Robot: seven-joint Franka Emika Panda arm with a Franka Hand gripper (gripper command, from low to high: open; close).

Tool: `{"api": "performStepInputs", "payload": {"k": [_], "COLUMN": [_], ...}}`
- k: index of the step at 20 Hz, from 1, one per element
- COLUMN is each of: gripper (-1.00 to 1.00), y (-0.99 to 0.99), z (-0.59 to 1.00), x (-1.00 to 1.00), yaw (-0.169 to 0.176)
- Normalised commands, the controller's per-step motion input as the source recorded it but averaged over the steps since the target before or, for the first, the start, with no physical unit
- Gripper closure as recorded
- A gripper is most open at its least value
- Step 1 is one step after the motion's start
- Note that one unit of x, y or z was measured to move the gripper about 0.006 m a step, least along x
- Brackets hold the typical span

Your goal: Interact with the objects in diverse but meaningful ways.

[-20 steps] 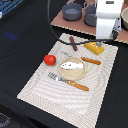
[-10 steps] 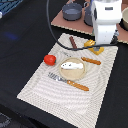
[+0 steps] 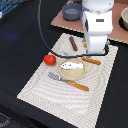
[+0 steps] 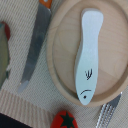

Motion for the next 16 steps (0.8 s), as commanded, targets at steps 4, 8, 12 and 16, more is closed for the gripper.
{"api": "performStepInputs", "payload": {"k": [4,8,12,16], "gripper": [-1.0,-1.0,-1.0,-1.0], "y": [-0.2,-0.35,-0.41,-0.32], "z": [-0.15,-0.19,-0.21,-0.31], "x": [-0.24,-0.33,-0.37,-0.36], "yaw": [0.029,0.003,0.001,0.005]}}
